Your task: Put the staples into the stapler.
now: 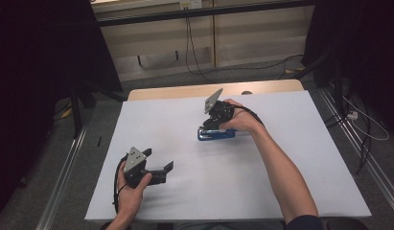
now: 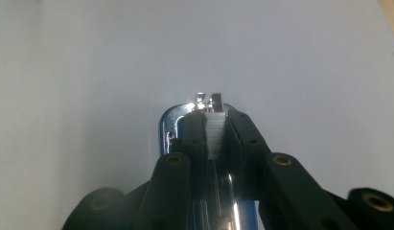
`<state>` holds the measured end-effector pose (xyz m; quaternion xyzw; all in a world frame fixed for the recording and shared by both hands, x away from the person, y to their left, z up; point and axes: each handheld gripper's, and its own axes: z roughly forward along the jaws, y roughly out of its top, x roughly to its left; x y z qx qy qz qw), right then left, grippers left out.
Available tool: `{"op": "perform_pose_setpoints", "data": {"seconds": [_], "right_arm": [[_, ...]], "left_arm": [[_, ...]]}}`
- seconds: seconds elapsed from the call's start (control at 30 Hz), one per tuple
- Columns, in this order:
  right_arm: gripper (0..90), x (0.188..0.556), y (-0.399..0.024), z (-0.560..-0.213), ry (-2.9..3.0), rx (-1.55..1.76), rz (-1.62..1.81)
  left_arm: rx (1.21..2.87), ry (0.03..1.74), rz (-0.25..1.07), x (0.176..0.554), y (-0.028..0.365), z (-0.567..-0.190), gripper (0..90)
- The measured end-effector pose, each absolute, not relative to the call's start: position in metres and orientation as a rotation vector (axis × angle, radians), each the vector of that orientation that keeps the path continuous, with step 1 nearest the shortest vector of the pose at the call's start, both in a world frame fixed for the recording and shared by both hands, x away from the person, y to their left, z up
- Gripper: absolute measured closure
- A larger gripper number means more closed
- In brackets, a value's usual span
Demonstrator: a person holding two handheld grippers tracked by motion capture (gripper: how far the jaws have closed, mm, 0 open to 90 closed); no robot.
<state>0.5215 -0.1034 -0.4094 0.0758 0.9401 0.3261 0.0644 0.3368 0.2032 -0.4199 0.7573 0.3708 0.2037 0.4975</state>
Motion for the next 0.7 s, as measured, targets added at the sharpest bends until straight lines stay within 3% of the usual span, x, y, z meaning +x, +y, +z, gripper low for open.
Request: {"op": "perform_pose_setpoints", "data": {"seconds": [0.7], "right_arm": [[77.5, 0.5225, -0.0997, -0.4113, 2.841, 0.235, 0.996]], "left_arm": [[1.830, 0.899, 0.499, 0.3369, 0.2040, -0.4196, 4.4]]}}
